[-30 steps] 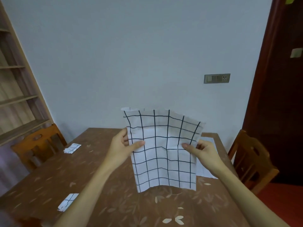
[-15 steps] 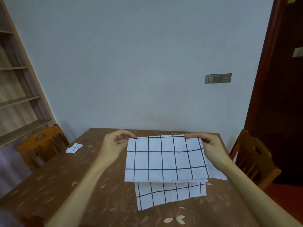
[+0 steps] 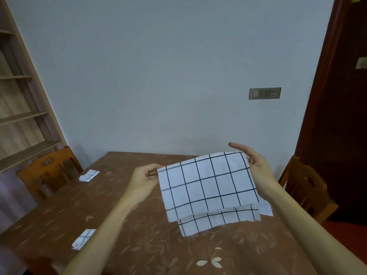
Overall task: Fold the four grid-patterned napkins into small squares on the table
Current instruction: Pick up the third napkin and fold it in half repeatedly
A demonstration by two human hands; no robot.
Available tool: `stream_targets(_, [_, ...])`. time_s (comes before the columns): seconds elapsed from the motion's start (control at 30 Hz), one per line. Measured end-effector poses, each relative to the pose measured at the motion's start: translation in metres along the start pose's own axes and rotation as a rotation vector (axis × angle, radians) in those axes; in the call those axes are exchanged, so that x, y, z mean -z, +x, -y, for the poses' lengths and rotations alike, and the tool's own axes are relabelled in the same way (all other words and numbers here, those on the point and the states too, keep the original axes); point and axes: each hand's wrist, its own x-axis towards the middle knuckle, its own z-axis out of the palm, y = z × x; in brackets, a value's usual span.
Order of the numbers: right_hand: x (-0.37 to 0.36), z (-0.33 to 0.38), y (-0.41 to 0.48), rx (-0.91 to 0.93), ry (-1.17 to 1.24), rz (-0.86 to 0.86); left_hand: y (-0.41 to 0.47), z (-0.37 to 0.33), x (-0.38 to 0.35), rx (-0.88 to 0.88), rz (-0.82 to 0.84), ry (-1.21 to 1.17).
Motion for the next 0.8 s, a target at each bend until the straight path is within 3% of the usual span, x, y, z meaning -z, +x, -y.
stream_targets(0.17, [0.01,-0.008,0.005,-0.025,-0.244,0.144,0.008,-0.003,0.005,-0.017,-0.126,0.003])
stream_targets(0.53, [0.015,-0.022,0.017,0.102,-0.378,0.053,0.011,-0.016,0.019,-0.17,-0.107,0.116])
stream_targets(0.8, [0.019,-0.011,0.021,0.109,-0.471,0.184,0.014,-0.017,0.036,-0.14,-0.051,0.155])
